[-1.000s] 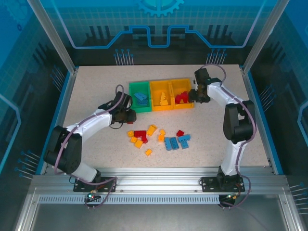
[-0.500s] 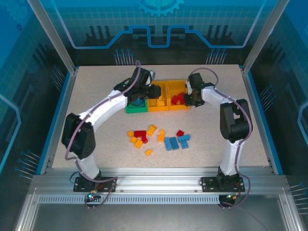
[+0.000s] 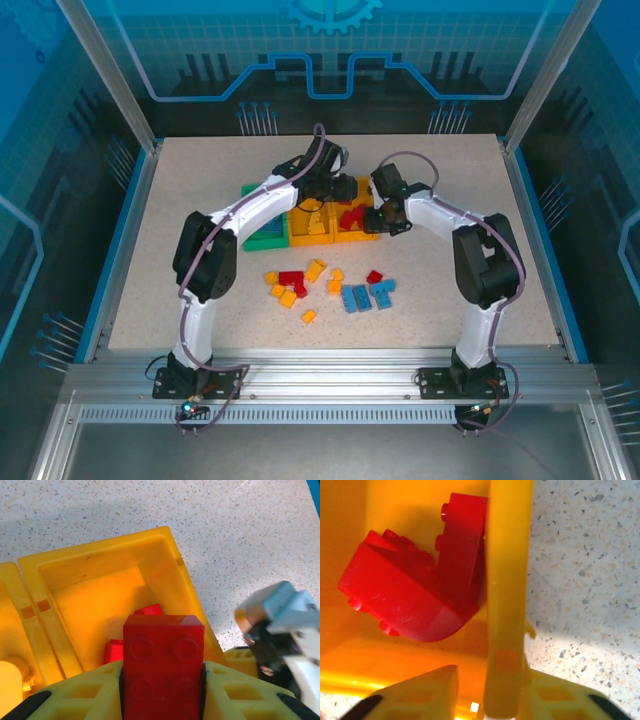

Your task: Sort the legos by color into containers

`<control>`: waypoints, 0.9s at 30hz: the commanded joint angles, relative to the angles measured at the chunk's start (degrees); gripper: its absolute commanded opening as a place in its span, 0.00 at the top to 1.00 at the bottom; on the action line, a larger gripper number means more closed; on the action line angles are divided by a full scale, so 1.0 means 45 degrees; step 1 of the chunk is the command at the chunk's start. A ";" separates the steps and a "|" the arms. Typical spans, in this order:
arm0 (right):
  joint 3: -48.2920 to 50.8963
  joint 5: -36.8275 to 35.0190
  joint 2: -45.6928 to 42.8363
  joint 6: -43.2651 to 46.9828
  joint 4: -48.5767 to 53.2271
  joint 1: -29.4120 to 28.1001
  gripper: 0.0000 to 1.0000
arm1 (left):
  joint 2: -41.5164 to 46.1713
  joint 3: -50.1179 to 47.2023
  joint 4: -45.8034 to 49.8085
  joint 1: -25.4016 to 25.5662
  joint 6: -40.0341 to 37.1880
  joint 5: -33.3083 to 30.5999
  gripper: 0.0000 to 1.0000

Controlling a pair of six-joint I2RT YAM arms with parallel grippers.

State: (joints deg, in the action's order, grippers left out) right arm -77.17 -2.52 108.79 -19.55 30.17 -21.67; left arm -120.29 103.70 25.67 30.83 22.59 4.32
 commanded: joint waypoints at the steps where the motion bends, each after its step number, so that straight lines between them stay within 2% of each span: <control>1: 0.0256 0.0160 -0.1121 -0.1108 0.0565 -0.0005 0.49 | -0.0441 0.0588 0.0832 0.0081 0.0021 -0.0314 0.61; 2: 0.0364 0.0380 -0.1417 -0.1207 0.0527 -0.0006 0.40 | -0.0494 0.0611 0.0886 0.0083 0.0019 -0.0373 0.59; 4: 0.0530 0.0564 -0.2028 -0.1329 0.0612 -0.0006 0.34 | -0.0576 0.0588 0.0936 0.0079 0.0103 -0.0384 0.50; 6: 0.0737 0.0600 -0.2665 -0.1330 0.0814 -0.0017 0.33 | -0.0603 0.0557 0.0990 0.0110 0.0211 -0.0304 0.47; 11: 0.1181 0.0532 -0.3404 -0.1160 0.2721 -0.0085 0.30 | -0.0093 -0.0012 0.0875 0.0174 0.0446 -0.0536 0.16; 13: 0.1820 0.0876 -0.3618 -0.1207 0.2746 -0.0254 0.30 | 0.0398 -0.0495 0.0643 0.0183 0.0573 -0.0647 0.03; 19: 0.3581 0.1352 -0.4106 -0.2014 0.1973 -0.1257 0.32 | 0.2630 -0.2855 0.0095 0.0170 0.0938 -0.1518 0.01; 23: 0.3981 0.0711 -0.4118 -0.1866 0.1943 -0.2076 0.31 | 0.4093 -0.4547 0.0076 0.0085 0.1019 -0.2073 0.01; 27: 0.4212 0.0566 -0.4002 -0.1944 0.1986 -0.2351 0.31 | 0.5369 -0.6227 -0.0111 -0.0108 0.1213 -0.2122 0.01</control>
State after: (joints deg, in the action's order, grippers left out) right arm -59.27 1.30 91.85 -27.22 38.44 -31.57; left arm -99.04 79.68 25.93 31.00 26.37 -3.36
